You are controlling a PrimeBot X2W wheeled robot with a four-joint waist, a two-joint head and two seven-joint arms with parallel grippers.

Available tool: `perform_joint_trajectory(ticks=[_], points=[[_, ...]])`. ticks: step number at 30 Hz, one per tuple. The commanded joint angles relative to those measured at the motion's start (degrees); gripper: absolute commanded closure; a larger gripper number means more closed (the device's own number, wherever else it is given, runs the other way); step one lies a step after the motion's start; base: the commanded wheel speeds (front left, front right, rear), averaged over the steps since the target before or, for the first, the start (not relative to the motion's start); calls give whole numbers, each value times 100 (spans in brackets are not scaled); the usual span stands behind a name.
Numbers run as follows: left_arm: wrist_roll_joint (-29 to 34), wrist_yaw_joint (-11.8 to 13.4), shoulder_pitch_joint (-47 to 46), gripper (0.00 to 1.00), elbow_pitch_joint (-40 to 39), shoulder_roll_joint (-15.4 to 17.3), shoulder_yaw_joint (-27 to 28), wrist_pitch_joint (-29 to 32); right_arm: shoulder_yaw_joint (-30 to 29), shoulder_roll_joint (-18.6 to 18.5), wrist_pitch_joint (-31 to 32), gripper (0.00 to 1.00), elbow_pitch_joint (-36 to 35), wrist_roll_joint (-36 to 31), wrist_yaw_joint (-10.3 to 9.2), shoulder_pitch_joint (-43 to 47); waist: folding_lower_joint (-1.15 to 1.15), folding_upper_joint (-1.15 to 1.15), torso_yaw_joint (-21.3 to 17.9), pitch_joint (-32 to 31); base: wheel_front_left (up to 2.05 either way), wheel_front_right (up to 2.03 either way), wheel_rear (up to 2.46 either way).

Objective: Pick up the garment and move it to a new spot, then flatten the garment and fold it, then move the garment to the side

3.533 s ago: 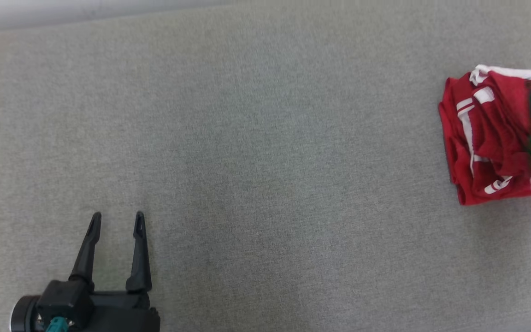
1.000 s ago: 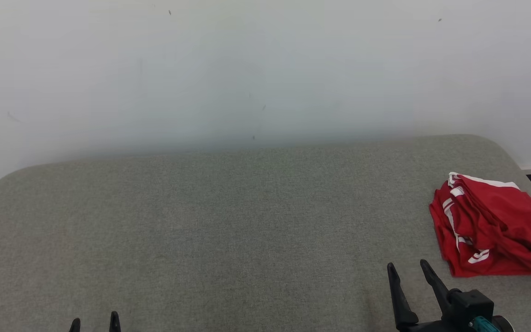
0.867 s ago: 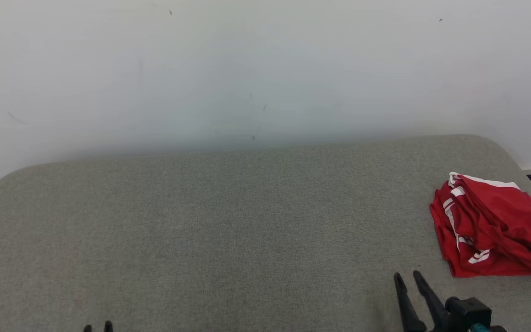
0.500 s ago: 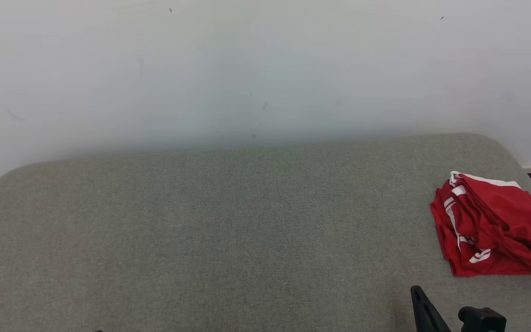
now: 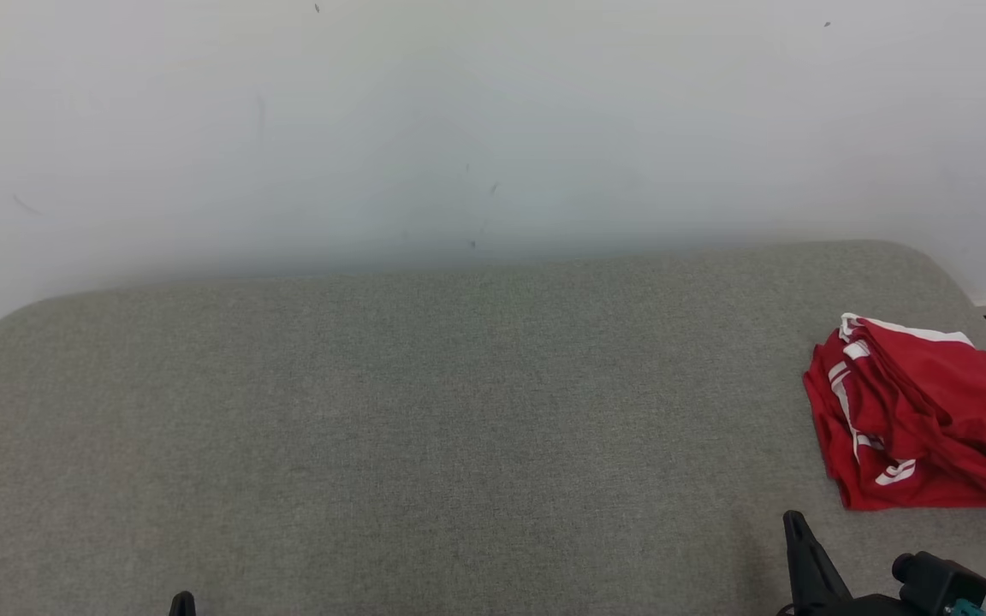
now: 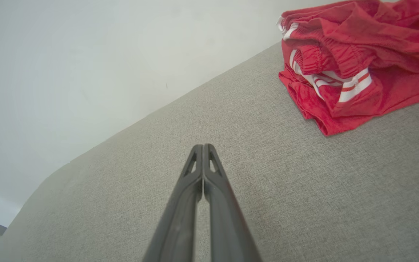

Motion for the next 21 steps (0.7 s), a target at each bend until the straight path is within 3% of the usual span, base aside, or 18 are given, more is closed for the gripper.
perform_joint_trajectory(ticks=[1, 21], points=[[-228, -35, -190, 100, -80, 29, 20, 42, -44, 0, 45, 100, -119, 248, -3, -154, 0, 0, 2, 8, 0, 0, 0], [-1877, -162, -523, 100, -41, 42, 48, 469, -251, 2, 408, 100, -296, 1919, -5, -272, 0, 0, 24, 111, 0, 0, 0]])
